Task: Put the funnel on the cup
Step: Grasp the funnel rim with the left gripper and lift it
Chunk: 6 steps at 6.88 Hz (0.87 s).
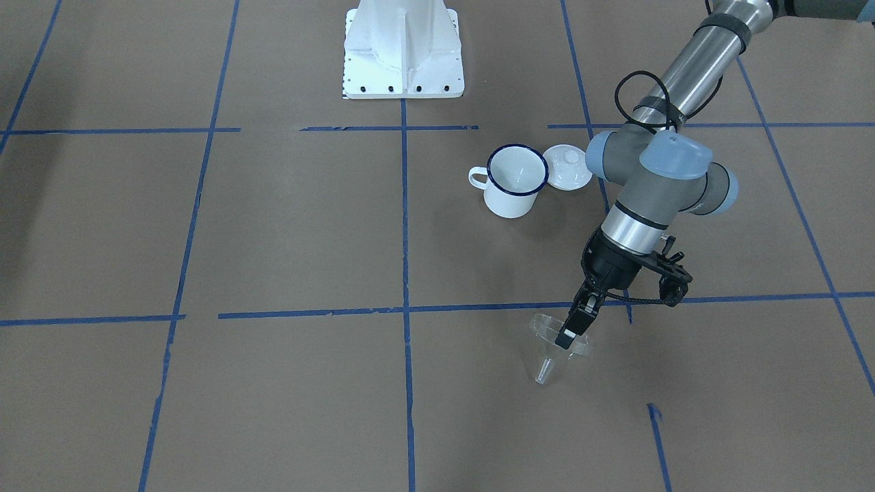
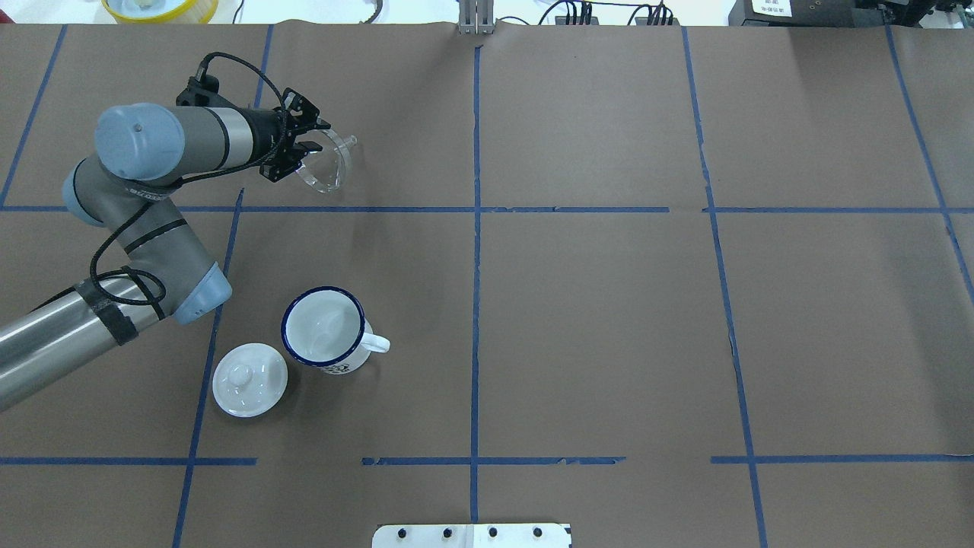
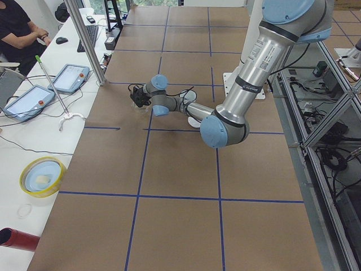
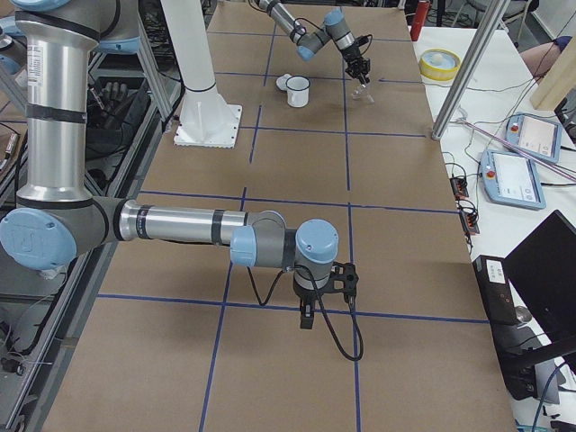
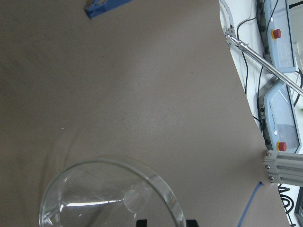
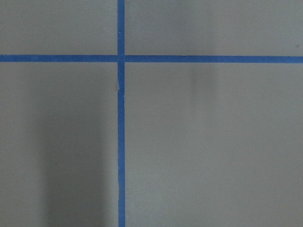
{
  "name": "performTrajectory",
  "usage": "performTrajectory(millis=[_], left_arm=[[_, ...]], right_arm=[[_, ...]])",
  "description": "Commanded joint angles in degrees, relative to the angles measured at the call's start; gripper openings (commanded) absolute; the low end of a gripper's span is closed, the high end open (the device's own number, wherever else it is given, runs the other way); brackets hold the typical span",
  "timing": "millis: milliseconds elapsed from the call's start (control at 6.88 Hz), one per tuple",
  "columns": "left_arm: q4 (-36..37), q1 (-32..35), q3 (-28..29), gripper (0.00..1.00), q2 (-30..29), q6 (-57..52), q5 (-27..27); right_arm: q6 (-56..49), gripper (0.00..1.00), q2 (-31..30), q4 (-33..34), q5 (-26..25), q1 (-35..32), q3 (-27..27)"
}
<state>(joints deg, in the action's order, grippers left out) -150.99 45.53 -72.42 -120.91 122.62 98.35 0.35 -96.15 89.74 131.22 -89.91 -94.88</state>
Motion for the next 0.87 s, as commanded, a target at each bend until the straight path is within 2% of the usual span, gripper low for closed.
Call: performTrajectory(millis=[0,291,436,582,727], left_arm=[[0.0,0.0,0.0,0.02,-0.1,0.0,0.0],[0.3,0.0,-0.3,0.0,-0.2,-0.1,0.0],[0.8,0.5,-2.5,0.0,-0.2,-0.2,0.3],[4.4,1.4,-7.8,0.0,0.1,-0.1,0.4],[13.4,1.7,-12.8,0.0,-0.1,-0.2,0.5]], right_arm=[[0.0,1.0,0.0,0.0,0.0,0.0,0.0],[0.0,1.0,0.0,0.0,0.0,0.0,0.0],[0.0,1.0,0.0,0.0,0.0,0.0,0.0],[0.0,1.0,0.0,0.0,0.0,0.0,0.0],[0.0,1.0,0.0,0.0,0.0,0.0,0.0]])
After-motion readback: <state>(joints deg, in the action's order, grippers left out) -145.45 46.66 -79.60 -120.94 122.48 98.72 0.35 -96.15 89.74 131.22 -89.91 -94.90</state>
